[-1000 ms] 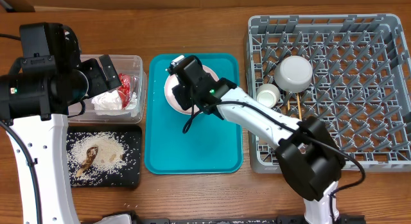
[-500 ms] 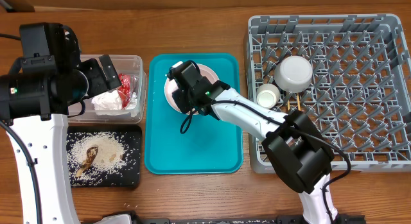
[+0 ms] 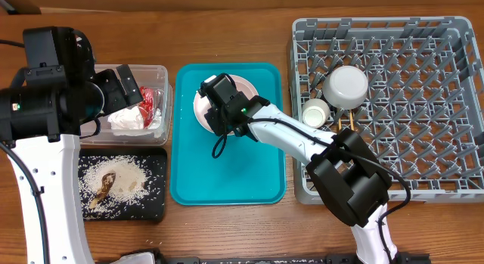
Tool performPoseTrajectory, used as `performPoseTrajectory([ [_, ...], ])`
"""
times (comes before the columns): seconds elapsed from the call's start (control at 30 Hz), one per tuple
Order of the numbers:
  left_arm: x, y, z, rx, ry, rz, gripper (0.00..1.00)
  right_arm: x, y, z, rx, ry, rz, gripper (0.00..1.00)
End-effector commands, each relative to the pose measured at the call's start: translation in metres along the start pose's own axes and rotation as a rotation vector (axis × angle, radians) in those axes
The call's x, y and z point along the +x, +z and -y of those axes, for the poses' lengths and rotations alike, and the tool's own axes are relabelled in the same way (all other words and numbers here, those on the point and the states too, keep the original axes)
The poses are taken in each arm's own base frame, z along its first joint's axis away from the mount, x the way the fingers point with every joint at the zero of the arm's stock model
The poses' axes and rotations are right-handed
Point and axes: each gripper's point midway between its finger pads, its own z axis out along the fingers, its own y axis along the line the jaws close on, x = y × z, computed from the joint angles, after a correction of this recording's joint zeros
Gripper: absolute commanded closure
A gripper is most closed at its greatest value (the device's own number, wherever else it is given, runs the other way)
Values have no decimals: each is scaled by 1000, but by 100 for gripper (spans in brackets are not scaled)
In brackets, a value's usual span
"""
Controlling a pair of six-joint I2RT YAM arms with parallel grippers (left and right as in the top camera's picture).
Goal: Sort waste into correct bins and load items into the dishwasher
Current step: 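Grasp pink bowl on white plate with right gripper, then carry pink bowl right into dish rack with right gripper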
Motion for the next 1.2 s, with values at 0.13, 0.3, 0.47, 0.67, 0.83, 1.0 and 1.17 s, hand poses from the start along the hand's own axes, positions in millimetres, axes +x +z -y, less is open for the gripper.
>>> performPoseTrajectory([
  [0.13,-3,-1,-1,-7,0,9,0,-9,-7,3,19,6,25,83],
  [0.3,-3,-1,-1,-7,0,9,0,-10,-8,3,18,6,26,90],
  [0.47,-3,-1,-1,-7,0,9,0,-17,-18,2,15,6,45,96],
  [0.67,-3,-1,-1,-7,0,9,0,-28,-46,-11,-62,5,71,96],
  [0.83,-3,-1,-2,-7,0,9,0,-43,-88,-27,-152,-1,115,96],
  [1.0,-3,-1,-2,-7,0,9,0,-55,-142,-38,-220,-9,171,96],
  [1.17,-3,-1,-1,-7,0,9,0,-49,-191,-44,-321,88,156,96],
])
